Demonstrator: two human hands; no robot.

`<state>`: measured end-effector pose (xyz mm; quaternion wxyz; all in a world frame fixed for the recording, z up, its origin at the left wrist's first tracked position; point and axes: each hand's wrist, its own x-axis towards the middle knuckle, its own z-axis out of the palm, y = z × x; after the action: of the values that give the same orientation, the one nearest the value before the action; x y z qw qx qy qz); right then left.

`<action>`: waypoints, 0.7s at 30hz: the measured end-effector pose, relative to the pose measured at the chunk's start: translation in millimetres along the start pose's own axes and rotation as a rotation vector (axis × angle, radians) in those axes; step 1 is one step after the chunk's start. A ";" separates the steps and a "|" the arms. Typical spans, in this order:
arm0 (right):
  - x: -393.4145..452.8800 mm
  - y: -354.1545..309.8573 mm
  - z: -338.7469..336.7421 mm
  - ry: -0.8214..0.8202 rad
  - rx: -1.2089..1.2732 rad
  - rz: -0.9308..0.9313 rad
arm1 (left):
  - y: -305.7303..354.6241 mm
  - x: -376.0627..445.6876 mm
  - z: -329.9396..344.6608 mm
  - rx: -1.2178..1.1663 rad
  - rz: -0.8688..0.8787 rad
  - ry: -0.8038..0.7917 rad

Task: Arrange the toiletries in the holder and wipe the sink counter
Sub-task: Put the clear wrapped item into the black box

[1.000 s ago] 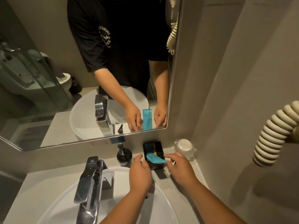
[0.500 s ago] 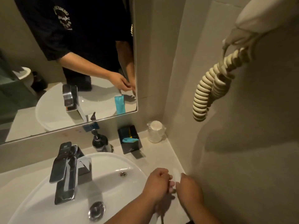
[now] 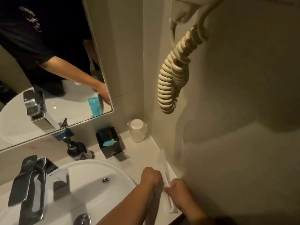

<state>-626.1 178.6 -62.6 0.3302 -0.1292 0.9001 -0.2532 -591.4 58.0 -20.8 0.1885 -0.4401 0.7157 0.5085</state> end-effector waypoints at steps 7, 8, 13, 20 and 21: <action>-7.1 -28.7 -24.9 -0.159 0.514 -0.058 | -12.0 -23.8 -26.1 -0.566 0.181 0.054; -9.2 -38.2 -30.1 -0.191 0.539 -0.078 | -9.7 -32.3 -34.6 -0.579 0.214 0.067; -33.6 -109.0 -56.0 -0.260 0.614 -0.282 | 7.1 -74.3 -89.6 -0.617 0.396 0.208; -42.5 -224.8 -85.9 -0.088 0.325 -0.686 | 28.0 -110.9 -186.6 -0.343 0.697 0.589; -33.8 -237.2 -81.8 -0.082 0.321 -0.715 | 27.1 -107.5 -195.8 -0.286 0.693 0.658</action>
<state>-639.3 23.5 137.0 0.2731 -0.3913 0.7334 -0.4841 -520.7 -67.3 152.1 -0.2896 -0.3351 0.7643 0.4687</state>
